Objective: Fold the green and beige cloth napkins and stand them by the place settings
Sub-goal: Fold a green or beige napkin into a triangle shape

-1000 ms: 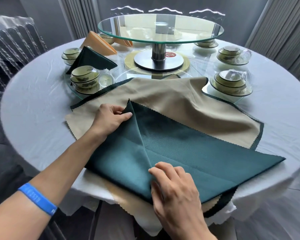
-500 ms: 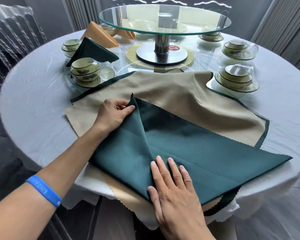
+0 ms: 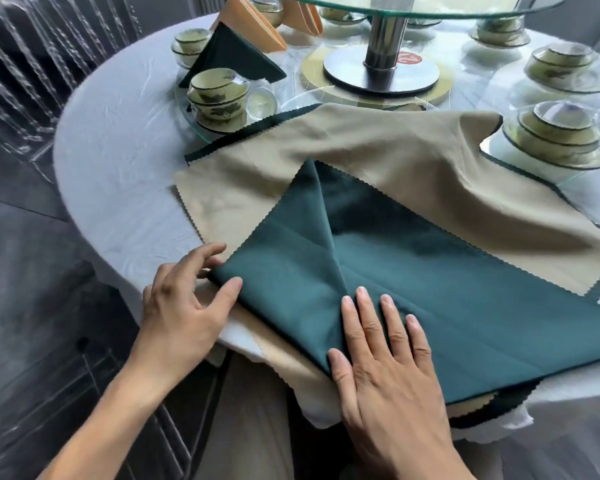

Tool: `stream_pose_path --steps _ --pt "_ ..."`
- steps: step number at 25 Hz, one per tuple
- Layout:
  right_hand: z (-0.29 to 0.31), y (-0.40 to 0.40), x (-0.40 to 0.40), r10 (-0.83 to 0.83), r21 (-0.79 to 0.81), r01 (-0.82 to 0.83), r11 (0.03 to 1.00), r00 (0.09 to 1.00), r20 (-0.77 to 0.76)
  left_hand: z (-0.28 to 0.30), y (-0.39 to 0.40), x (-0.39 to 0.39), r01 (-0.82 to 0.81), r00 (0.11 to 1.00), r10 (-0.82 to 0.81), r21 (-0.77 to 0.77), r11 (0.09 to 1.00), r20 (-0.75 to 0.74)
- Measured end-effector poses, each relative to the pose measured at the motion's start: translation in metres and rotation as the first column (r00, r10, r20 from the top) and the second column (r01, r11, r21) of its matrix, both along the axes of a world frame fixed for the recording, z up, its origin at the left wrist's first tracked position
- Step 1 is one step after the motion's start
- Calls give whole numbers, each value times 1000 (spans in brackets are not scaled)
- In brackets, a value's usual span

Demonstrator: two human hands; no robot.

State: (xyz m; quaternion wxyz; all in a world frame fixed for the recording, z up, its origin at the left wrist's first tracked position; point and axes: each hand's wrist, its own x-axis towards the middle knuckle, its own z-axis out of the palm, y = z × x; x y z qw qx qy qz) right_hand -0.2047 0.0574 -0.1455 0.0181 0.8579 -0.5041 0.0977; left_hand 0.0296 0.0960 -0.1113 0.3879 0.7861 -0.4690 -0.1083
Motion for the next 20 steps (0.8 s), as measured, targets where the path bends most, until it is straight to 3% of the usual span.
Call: stream_pose_path --steps 3,8,12,18,20 --pt "-2 -1 -1 1 -21 -1 1000 1000 12 3 -6 16 47 954 -60 -48 998 -295" --pt "-2 -1 0 -7 -32 7 999 1000 5 8 -19 26 66 912 -84 -58 996 -401" --pt "-1 -1 -1 3 -40 -2 999 1000 3 10 -21 27 119 882 -132 -57 991 -453" --pt "1 0 -1 1 -30 -1 1000 1000 12 7 -23 30 122 950 -112 16 992 -292" --pt "1 1 -1 -4 -23 4 1000 1000 3 8 -22 34 164 930 -148 19 986 -338"
